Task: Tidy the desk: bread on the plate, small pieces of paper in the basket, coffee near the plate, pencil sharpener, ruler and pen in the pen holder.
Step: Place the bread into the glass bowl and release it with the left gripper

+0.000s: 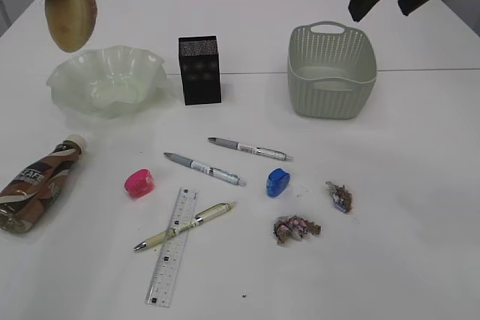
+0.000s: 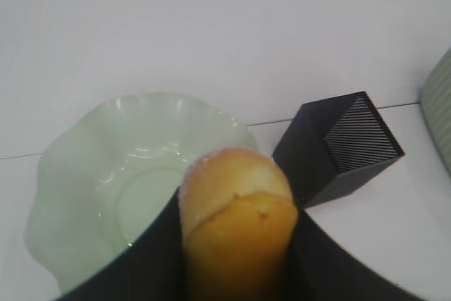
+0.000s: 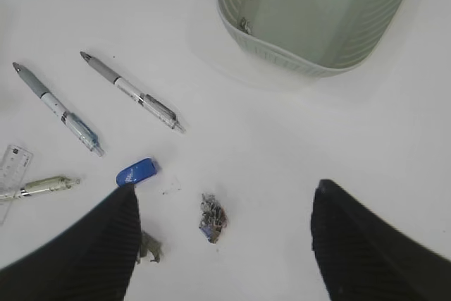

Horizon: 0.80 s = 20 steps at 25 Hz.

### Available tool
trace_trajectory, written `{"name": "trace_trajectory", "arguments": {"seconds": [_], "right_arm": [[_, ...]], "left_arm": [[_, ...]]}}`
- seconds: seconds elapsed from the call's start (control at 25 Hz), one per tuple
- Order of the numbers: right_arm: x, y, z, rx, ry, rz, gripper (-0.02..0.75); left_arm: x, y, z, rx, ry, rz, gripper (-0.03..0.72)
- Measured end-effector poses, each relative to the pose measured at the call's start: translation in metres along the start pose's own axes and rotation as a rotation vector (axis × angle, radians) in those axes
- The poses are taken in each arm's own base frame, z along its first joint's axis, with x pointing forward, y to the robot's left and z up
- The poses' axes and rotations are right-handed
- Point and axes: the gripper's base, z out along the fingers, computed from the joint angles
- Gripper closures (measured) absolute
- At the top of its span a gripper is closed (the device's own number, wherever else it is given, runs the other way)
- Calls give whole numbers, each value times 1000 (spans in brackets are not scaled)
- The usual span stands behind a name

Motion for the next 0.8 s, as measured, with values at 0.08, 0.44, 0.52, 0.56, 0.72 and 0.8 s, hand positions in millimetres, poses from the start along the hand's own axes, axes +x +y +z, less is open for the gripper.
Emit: {"name": "trace_trajectory", "arguments": {"seconds": [0.08,0.44,0.52,0.56,0.72,0.8], "right_arm": [[0,0,0,0,0,8,186],[0,0,0,0,2,15,186],[0,0,0,0,2,15,186],[0,0,0,0,2,15,186],[0,0,0,-2,2,20,186],[0,1,0,-5,1,26,186]], "left_arm": [[3,6,15,-20,-1,-6,473],[5,21,74,-42,-4,-16,473],[12,25,86,-46,13,-18,473],[13,26,90,-49,13,-18,473],[21,31,102,-66,21,-8,472],[24,33,106,-74,23,2,463]]}}
